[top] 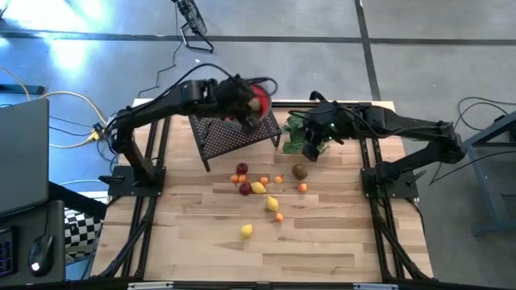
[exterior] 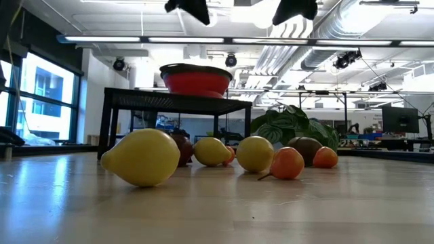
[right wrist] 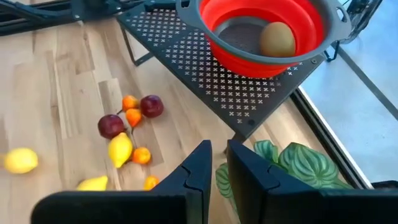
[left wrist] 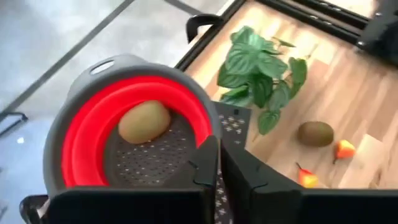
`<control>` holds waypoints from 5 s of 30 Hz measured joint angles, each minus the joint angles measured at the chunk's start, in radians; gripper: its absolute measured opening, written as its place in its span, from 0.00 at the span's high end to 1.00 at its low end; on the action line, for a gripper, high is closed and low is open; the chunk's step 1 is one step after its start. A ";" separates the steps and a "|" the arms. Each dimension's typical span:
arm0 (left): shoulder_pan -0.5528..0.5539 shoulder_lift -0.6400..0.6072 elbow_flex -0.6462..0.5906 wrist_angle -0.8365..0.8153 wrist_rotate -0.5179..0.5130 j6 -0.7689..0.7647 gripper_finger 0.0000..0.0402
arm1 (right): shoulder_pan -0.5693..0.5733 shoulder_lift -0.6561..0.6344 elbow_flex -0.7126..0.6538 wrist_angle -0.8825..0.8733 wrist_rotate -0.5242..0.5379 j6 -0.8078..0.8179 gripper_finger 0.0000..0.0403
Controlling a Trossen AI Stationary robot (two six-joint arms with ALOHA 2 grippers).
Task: Pick & Place Fruit
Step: Put the green kiwi into the red basket on the shelf
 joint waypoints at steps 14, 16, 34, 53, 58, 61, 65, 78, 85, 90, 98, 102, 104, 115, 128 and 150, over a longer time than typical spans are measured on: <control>-0.146 -0.118 -0.309 0.181 -0.079 -0.171 1.00 | -0.005 0.001 0.000 -0.003 -0.003 -0.052 0.94; -0.169 -0.150 -0.384 0.267 -0.078 -0.173 1.00 | -0.005 0.001 0.000 -0.005 -0.007 -0.066 0.94; -0.406 -0.521 -0.798 0.752 -0.075 0.026 1.00 | -0.112 0.037 0.000 0.015 -0.136 -0.137 0.94; -0.432 -0.901 -1.155 0.804 0.015 0.098 1.00 | -0.178 0.088 0.000 0.077 -0.129 -0.014 0.94; -0.431 -1.023 -1.234 0.815 0.053 0.098 1.00 | -0.180 0.116 0.000 0.090 -0.133 0.040 0.94; -0.431 -1.101 -1.270 0.801 0.054 0.097 1.00 | -0.180 0.137 0.000 0.079 -0.136 0.079 0.94; -0.431 -1.170 -1.299 0.803 0.052 0.087 1.00 | -0.180 0.149 0.000 0.030 -0.167 0.127 0.94; -0.431 -1.187 -1.299 0.812 0.030 -0.018 1.00 | -0.179 0.149 0.000 -0.174 -0.162 0.195 0.94; -0.431 -1.187 -1.298 0.805 0.029 -0.017 1.00 | -0.174 0.149 0.000 -0.195 -0.072 0.272 0.93; -0.431 -1.187 -1.298 0.807 0.029 -0.019 1.00 | -0.173 0.149 0.000 -0.195 -0.004 0.273 0.81; -0.431 -1.187 -1.298 0.808 0.029 -0.020 1.00 | -0.173 0.149 0.000 -0.192 -0.006 0.355 0.48; -0.431 -1.187 -1.298 0.816 0.029 -0.020 1.00 | -0.173 0.149 0.000 -0.192 -0.020 0.362 0.40; -0.431 -1.187 -1.298 0.816 0.029 -0.020 1.00 | -0.173 0.149 -0.001 -0.190 -0.037 0.363 0.40; -0.431 -1.187 -1.298 0.823 0.029 -0.017 1.00 | -0.173 0.151 -0.251 -0.037 -0.086 0.494 0.43; -0.431 -1.183 -1.297 0.814 0.023 0.026 1.00 | -0.173 0.150 -0.352 0.022 -0.139 0.569 0.44; -0.431 -1.183 -1.297 0.814 -0.048 0.010 1.00 | -0.084 0.159 -0.363 0.075 -0.206 0.491 0.44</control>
